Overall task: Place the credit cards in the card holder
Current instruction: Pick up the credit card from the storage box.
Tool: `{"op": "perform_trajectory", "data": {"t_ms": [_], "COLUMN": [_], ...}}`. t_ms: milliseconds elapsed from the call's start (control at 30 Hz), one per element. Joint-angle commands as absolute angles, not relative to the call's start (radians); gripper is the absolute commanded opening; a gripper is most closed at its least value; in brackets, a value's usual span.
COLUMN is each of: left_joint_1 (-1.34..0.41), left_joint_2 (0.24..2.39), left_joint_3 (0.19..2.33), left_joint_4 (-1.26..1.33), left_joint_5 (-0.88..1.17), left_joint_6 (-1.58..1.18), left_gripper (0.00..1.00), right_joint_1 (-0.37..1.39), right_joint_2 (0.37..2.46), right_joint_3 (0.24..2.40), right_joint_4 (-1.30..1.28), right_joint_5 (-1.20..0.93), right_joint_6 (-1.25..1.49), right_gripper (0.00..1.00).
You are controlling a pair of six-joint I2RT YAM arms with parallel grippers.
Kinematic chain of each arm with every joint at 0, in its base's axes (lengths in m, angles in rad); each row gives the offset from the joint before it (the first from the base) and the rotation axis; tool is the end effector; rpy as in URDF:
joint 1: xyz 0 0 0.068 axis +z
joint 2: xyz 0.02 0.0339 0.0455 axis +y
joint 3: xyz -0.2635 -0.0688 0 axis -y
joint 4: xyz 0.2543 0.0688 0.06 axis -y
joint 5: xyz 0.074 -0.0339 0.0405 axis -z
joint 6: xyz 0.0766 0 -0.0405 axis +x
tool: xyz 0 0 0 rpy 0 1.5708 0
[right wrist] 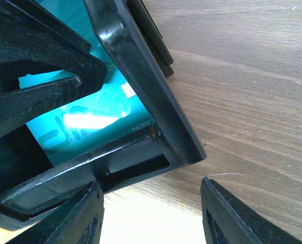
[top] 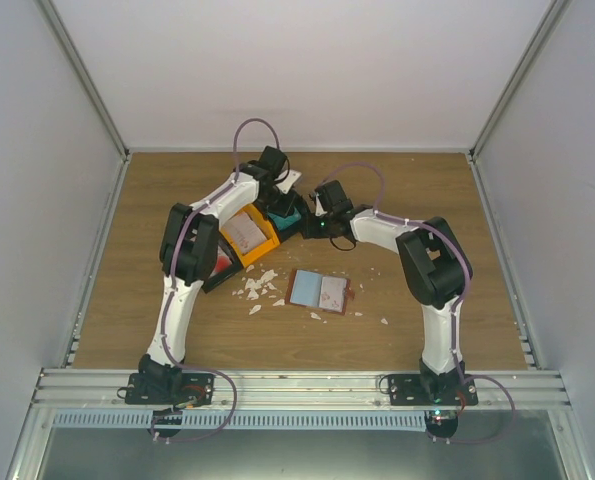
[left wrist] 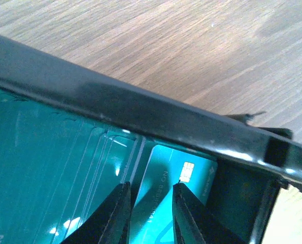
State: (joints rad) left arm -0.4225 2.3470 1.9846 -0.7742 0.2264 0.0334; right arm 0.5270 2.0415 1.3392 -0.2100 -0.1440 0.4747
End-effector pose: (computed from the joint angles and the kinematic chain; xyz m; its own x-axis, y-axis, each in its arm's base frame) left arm 0.4729 -0.2314 0.1326 -0.8108 0.4002 -0.4272 0.5131 0.8372 -0.1895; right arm 0.3956 0.2429 0.1114 -0.8702 0.0170 -0.4924 -0.1978 0.9033 0.3806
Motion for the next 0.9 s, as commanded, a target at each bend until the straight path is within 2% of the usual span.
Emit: {"op": "perform_trajectory", "data": {"t_ms": [0,433,667,767,867], "left_joint_1": [-0.435,-0.469,-0.472,-0.471,-0.471], "left_joint_2": [2.280,2.186,2.183,2.185,2.188], "left_joint_3": [1.947,1.843,1.841,1.844,1.848], "left_joint_4": [-0.818,-0.798,-0.776,-0.770,-0.771], "left_joint_5": [0.327,0.309,0.217,0.193,0.189], "left_joint_6": [0.010,-0.056,-0.058,-0.049,-0.040], "left_gripper": [0.25,0.25,0.30,0.27,0.20], "right_joint_1": [0.524,0.521,0.519,0.516,0.516], "right_joint_2": [2.093,2.078,2.063,2.058,2.046], "right_joint_3": [1.350,1.324,1.309,1.304,1.295], "right_joint_4": [-0.216,-0.203,-0.196,-0.195,-0.193], "right_joint_5": [-0.111,-0.104,-0.107,-0.106,-0.104], "right_joint_6": [0.458,0.477,0.483,0.485,0.486], "right_gripper": [0.53,0.52,0.52,0.52,0.52]}}
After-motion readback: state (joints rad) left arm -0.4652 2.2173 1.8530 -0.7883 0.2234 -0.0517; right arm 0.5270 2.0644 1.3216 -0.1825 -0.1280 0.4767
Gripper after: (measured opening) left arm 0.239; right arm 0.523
